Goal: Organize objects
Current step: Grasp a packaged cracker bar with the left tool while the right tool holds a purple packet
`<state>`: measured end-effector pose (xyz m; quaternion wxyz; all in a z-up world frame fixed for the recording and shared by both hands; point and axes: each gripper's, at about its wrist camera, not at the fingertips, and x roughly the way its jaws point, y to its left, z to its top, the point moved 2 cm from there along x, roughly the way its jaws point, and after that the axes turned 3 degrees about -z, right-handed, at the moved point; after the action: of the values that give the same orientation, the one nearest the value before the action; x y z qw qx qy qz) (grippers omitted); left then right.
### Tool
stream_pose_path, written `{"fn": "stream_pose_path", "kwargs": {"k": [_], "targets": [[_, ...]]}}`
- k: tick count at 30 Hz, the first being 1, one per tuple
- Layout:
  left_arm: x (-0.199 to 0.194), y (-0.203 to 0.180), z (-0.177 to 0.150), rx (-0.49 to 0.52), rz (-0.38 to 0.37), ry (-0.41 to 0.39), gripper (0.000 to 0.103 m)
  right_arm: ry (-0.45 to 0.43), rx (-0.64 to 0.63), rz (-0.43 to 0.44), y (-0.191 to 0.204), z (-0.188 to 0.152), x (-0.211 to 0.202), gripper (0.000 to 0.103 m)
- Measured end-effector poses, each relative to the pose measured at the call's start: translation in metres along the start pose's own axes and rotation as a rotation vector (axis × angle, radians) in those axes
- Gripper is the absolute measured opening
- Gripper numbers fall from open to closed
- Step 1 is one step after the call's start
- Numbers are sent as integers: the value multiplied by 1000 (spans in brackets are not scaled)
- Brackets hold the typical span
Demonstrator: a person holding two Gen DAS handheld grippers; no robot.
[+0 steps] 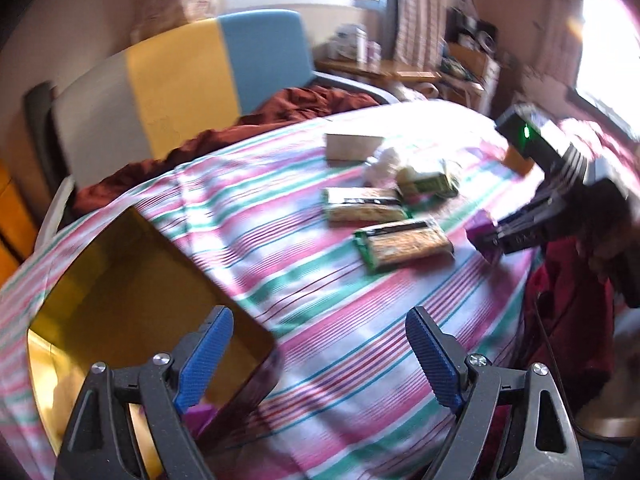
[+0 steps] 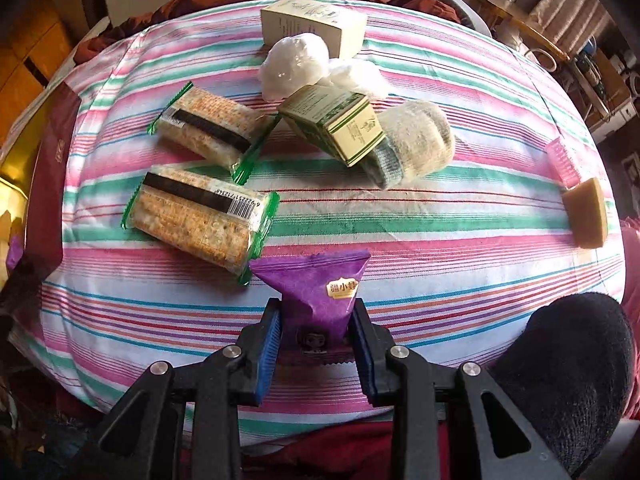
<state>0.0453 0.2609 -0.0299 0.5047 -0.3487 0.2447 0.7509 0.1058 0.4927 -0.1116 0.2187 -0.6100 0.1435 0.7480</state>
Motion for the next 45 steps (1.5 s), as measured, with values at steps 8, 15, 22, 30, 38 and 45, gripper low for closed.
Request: {"fn": "stream_pose_path", "kwargs": {"k": [8, 15, 22, 30, 38, 45], "targets": [[71, -49, 41, 282, -85, 92, 103, -74, 180, 83, -30, -3, -10, 33], [118, -66, 57, 446, -117, 165, 103, -90, 248, 147, -33, -10, -12, 33], [149, -78, 63, 529, -185, 224, 84, -86, 269, 182, -40, -10, -11, 33], [146, -69, 59, 363, -265, 219, 54, -72, 257, 197, -38, -10, -9, 33], [105, -58, 14, 133, -218, 172, 52, -48, 173, 195, -24, -6, -5, 33], [83, -40, -13, -45, -208, 128, 69, -35, 84, 167, -11, -5, -4, 33]]}}
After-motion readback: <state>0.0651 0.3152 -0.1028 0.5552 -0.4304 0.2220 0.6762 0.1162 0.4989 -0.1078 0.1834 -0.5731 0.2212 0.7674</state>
